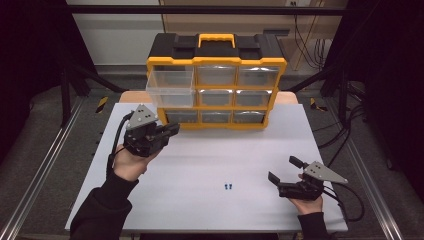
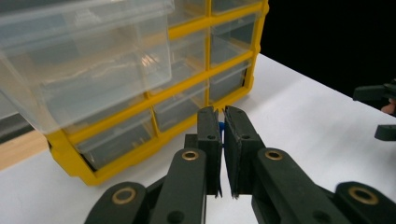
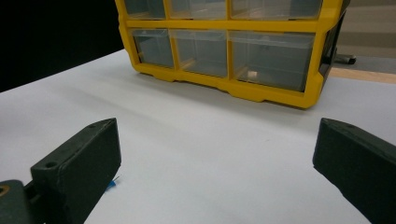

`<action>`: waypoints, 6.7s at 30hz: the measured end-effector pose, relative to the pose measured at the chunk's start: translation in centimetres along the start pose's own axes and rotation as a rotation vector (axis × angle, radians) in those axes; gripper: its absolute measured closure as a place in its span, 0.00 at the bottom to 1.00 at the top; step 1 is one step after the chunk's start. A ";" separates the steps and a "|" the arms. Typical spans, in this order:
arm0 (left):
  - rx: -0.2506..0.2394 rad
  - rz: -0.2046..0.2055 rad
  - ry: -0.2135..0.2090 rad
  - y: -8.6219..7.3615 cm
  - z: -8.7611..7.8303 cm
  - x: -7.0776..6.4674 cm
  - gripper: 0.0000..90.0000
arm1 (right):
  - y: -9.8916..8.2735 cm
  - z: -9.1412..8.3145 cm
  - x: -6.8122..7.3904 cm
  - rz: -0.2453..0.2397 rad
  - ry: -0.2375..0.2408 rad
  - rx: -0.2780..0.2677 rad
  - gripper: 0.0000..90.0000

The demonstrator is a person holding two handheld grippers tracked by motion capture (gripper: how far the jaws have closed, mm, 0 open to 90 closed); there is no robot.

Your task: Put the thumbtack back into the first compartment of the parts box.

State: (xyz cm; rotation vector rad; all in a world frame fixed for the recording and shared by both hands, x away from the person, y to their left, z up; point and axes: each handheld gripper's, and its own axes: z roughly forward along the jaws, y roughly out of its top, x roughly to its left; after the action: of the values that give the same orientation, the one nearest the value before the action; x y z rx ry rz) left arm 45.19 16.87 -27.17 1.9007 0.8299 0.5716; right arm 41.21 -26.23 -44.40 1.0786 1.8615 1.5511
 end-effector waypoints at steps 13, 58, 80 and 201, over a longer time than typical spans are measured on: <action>-0.028 0.040 0.047 4.0 -0.4 0.6 0.94 | 0.0 0.0 0.0 -0.005 0.003 -0.002 0.02; 0.022 -0.013 0.207 7.5 4.0 7.0 0.94 | 0.0 0.0 -0.1 -0.008 0.000 -0.001 0.02; -0.004 -0.040 0.233 7.6 4.4 7.3 0.71 | 0.1 0.0 0.0 0.014 0.013 -0.008 0.02; 0.300 -0.082 -0.059 -14.8 15.8 -12.5 0.61 | 0.1 -0.1 -0.1 -0.008 0.004 -0.016 0.02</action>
State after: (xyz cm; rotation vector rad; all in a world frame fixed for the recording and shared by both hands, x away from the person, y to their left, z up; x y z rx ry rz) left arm 43.20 3.05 -47.92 2.1312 0.9943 0.3531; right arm 41.20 -26.36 -44.33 1.0603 1.8505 1.5628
